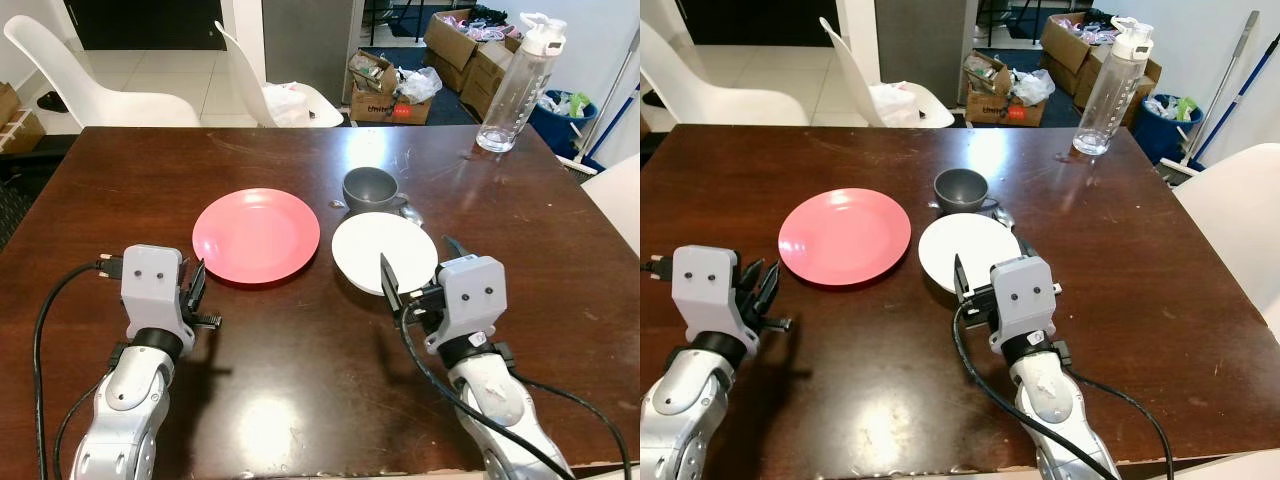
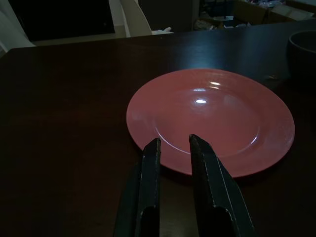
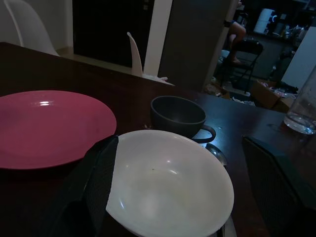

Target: Setting the table

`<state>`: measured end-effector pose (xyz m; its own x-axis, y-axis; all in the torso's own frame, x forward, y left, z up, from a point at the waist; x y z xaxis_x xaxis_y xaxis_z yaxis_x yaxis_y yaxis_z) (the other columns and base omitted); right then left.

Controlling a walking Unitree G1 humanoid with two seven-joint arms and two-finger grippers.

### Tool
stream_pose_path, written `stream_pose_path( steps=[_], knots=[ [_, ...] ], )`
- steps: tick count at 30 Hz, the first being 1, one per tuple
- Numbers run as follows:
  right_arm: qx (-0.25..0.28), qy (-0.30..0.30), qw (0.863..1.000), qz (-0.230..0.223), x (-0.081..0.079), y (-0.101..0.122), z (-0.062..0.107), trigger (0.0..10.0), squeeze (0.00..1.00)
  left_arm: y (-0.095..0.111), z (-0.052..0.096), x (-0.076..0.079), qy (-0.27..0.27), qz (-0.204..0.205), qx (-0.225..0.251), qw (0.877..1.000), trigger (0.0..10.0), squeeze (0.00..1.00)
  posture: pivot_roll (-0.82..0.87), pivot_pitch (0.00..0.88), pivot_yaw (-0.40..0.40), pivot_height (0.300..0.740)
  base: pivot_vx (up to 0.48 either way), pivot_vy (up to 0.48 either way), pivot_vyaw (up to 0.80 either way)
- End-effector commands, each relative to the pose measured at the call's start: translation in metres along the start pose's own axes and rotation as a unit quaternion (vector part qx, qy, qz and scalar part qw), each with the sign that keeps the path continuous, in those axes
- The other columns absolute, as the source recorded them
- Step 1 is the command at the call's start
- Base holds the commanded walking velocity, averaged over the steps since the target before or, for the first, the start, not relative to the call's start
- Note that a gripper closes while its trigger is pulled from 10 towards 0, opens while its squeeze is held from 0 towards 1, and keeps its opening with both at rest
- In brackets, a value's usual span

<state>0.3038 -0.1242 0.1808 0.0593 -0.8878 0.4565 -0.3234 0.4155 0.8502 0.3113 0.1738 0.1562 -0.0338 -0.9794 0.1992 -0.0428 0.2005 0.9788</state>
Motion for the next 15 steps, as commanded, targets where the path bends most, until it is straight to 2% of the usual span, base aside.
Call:
stream_pose_path(
  steps=[1, 15],
  knots=[
    [-0.007, -0.003, 1.000, 0.004, 0.0014, -0.0052, 0.0020, 10.0, 0.00, -0.0083, 0.0012, -0.0028, 0.005, -0.005, -0.016, 1.000, 10.0, 0.00, -0.04, 0.043, 0.072, 0.740, 0.000, 0.000, 0.00],
    [-0.015, -0.001, 1.000, 0.005, -0.0019, -0.0096, 0.0047, 10.0, 0.00, -0.0145, 0.0043, -0.0052, 0.012, -0.009, -0.023, 1.000, 10.0, 0.00, -0.04, 0.036, 0.063, 0.740, 0.000, 0.000, 0.00]
  ],
)
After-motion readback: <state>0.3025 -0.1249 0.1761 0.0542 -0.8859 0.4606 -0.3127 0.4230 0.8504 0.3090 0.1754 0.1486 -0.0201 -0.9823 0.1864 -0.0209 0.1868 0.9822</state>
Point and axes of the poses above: a point about 5 cm out from each wrist's last joint towards the gripper, its own z axis pointing back from the gripper into the wrist, its own y axis along the axis of the wrist's last joint, x = y × z, the point moved 5 cm from there along -z, pointing out of the wrist towards the gripper, and after that the axes turned 15 degrees about z, right-handed, at the moved point
